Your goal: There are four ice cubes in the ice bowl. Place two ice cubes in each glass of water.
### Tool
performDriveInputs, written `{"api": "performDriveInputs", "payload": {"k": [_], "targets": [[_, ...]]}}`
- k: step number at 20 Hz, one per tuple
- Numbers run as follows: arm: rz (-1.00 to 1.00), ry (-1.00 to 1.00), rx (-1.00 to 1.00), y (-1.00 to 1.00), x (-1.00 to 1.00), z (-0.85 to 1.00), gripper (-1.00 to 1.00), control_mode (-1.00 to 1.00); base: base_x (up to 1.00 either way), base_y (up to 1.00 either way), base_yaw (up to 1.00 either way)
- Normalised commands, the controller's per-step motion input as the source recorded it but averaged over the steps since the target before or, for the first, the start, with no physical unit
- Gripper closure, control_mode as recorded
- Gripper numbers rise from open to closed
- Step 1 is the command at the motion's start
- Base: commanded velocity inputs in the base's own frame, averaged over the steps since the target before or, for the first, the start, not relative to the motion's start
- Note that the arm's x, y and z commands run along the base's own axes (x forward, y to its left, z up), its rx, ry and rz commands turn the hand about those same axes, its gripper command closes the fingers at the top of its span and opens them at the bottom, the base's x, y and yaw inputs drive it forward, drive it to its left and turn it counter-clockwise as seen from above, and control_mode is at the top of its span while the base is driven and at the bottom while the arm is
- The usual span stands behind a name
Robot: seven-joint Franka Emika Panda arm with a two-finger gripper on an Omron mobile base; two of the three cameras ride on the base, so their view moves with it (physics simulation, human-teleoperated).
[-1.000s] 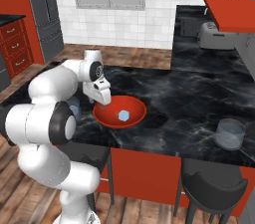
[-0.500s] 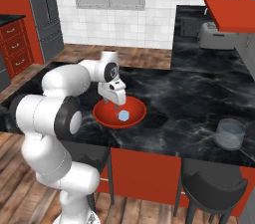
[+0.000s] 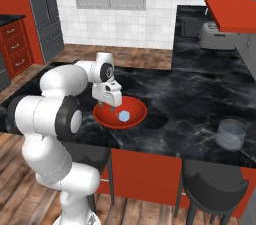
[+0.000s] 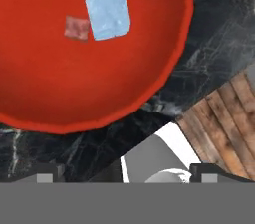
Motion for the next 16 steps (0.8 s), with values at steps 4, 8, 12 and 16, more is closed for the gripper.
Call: {"api": "performDriveInputs", "payload": {"k": [4, 8, 12, 16], "targets": [[0.39, 0.0, -0.04, 0.51, -0.39, -0.45, -1.0, -1.0, 0.0, 0.0, 0.0], [0.37, -0.03, -0.14, 0.12, 0.0, -0.29, -1.0, -1.0, 0.0, 0.0, 0.0], [0.51, 0.0, -0.1, 0.1, 0.15, -0.42, -1.0, -1.0, 0.0, 0.0, 0.0], [0.58, 0.0, -0.02, 0.01, 0.34, -0.29, -1.0, -1.0, 0.0, 0.0, 0.0]]}}
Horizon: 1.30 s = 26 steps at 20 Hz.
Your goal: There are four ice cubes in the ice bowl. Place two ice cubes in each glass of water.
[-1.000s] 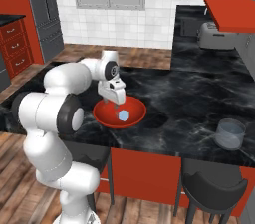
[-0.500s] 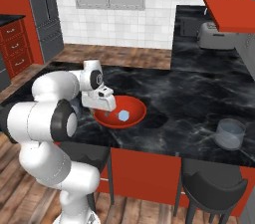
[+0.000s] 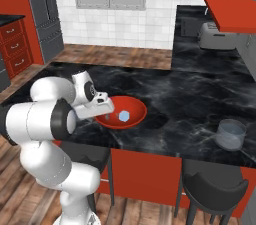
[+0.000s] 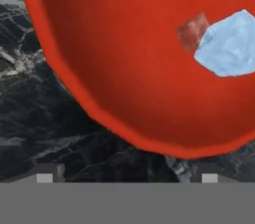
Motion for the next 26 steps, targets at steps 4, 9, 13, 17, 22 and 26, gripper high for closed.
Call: {"api": "performDriveInputs", "payload": {"k": [4, 9, 13, 17, 22, 26], "targets": [[0.58, -0.01, 0.0, 0.04, 0.1, -0.2, -1.0, -1.0, 0.0, 0.0, 0.0], [0.48, 0.0, 0.0, 0.13, 0.37, -0.24, -1.0, -1.0, 0.0, 0.0, 0.0], [0.29, 0.0, 0.0, 0.02, 0.75, -0.16, -1.0, -1.0, 0.0, 0.0, 0.0], [0.16, 0.03, 0.0, 0.0, 0.54, -0.12, -1.0, -1.0, 0.0, 0.0, 0.0], [0.1, 0.06, 0.0, 0.04, 0.04, -0.31, -1.0, -1.0, 0.0, 0.0, 0.0], [0.03, 0.04, 0.0, 0.0, 0.02, -0.26, -1.0, -1.0, 0.0, 0.0, 0.0]]}}
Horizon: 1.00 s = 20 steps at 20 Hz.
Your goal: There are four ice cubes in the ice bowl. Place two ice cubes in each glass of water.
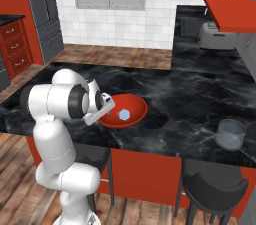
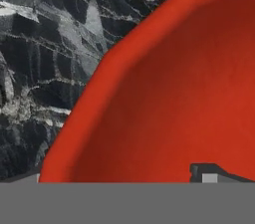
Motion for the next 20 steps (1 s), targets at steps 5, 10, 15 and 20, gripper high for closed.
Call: {"api": "performDriveInputs", "payload": {"k": [5, 10, 15, 20], "targets": [[0.0, 0.01, 0.0, -0.12, 0.23, -0.01, -1.0, -1.0, 0.0, 0.0, 0.0], [0.0, 0.0, 0.0, -0.22, 0.0, 0.0, 1.0, -1.0, 0.0, 0.0, 0.0], [0.0, 0.0, 0.01, -0.25, -0.05, 0.0, 1.0, -1.0, 0.0, 0.0, 0.0], [0.0, 0.0, 0.03, -0.03, -0.13, 0.3, 1.0, -1.0, 0.0, 0.0, 0.0]]}}
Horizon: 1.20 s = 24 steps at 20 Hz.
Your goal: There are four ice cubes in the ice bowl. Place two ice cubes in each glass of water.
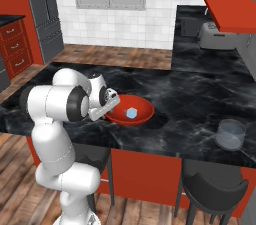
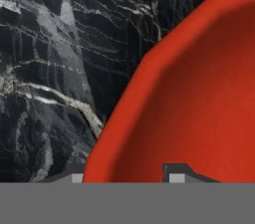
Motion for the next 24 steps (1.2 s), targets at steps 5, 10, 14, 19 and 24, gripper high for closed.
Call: {"api": "performDriveInputs", "payload": {"k": [5, 10, 14, 19, 24], "targets": [[0.0, 0.0, 0.0, 0.0, -0.18, 0.2, 1.0, -1.0, 0.0, 0.0, 0.0], [0.0, -0.02, 0.0, 0.0, -0.14, 0.0, 1.0, -1.0, 0.0, 0.0, 0.0], [0.0, -0.08, -0.01, 0.09, -0.25, 0.06, 1.0, -1.0, 0.0, 0.0, 0.0], [0.0, -0.16, -0.08, 0.26, -0.23, 0.14, 1.0, -1.0, 0.0, 0.0, 0.0], [0.0, -0.14, -0.06, 0.08, -0.28, 0.16, 1.0, -1.0, 0.0, 0.0, 0.0]]}}
